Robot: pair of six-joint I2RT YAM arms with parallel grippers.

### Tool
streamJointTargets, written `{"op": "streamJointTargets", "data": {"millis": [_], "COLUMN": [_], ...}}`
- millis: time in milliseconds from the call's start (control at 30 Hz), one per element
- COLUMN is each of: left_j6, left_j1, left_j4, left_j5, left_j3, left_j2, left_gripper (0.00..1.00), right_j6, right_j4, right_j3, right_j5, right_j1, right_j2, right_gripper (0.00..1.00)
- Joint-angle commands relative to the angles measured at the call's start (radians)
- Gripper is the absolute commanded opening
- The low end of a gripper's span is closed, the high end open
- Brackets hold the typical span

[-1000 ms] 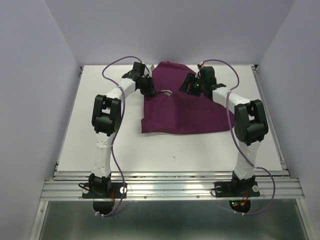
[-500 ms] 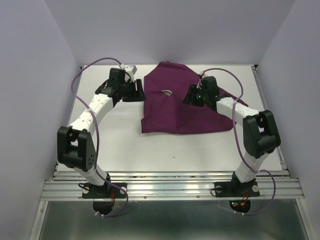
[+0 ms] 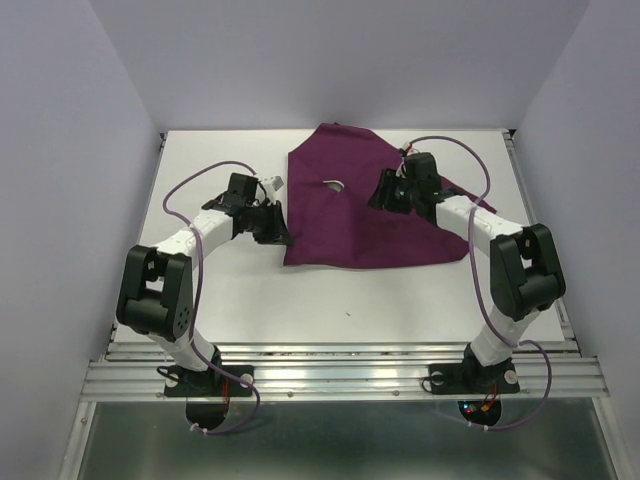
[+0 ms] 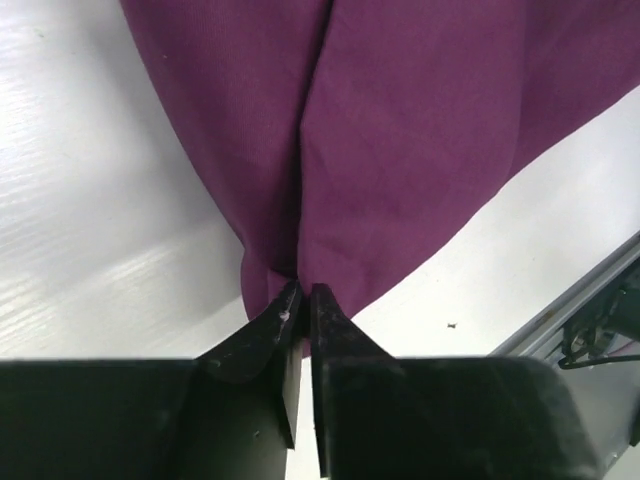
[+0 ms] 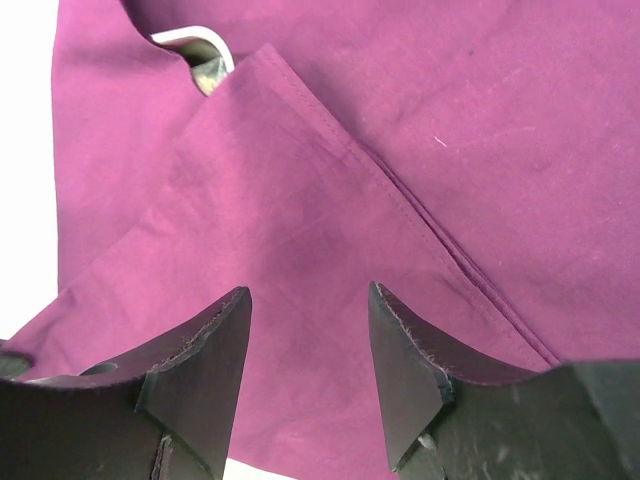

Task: Prepare the surgical pack
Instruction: Pack the surgical kit at the center of the board.

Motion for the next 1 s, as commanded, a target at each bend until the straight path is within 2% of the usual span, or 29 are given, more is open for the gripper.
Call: {"op": "streamJointTargets", "data": {"millis": [0, 400, 533, 667, 733, 800, 933, 967], "left_j6": [-0.004, -0.045, -0.051, -0.051, -0.053, -0.048, -0.021, -0.015], "left_j1": [-0.009, -0.011, -0.011, -0.011, -0.011, -0.011, -0.011, -0.009], "left_j4": [0.041, 0.066, 0.044, 0.032, 0.024, -0.003, -0.066, -0.098], "left_j5": [0.052, -0.071, -0.086, -0.1, -0.117, -0.132, -0.201, -0.227], "left_j3": [0.022, 0.132, 0.174, 0.169, 0.175, 0.187, 0.241, 0.278], "left_j2": [0.01, 0.079, 0.136, 0.168, 0.177, 0.179, 0.127, 0.118], "left_gripper": [0.0, 0.0, 0.0, 0.0, 0.0, 0.07, 0.34, 0.35], "right_j6": [-0.024, -0.015, -0.015, -0.009, 0.005, 0.011, 0.011, 0.009], "right_j4": [0.016, 0.016, 0.0, -0.004, 0.007, 0.007, 0.0, -0.008], "right_j3": [-0.015, -0.032, -0.015, -0.012, -0.032, -0.041, -0.053, -0.052], "right_j5": [0.005, -0.032, -0.048, -0.06, -0.067, -0.061, 0.018, 0.043], "right_j1": [0.0, 0.0, 0.047, 0.095, 0.095, 0.095, 0.104, 0.104], "right_j2": [-0.069, -0.121, -0.123, -0.108, -0.108, -0.112, -0.14, -0.147], "right_gripper": [0.56, 0.53, 0.52, 0.43, 0.42, 0.42, 0.42, 0.42]}}
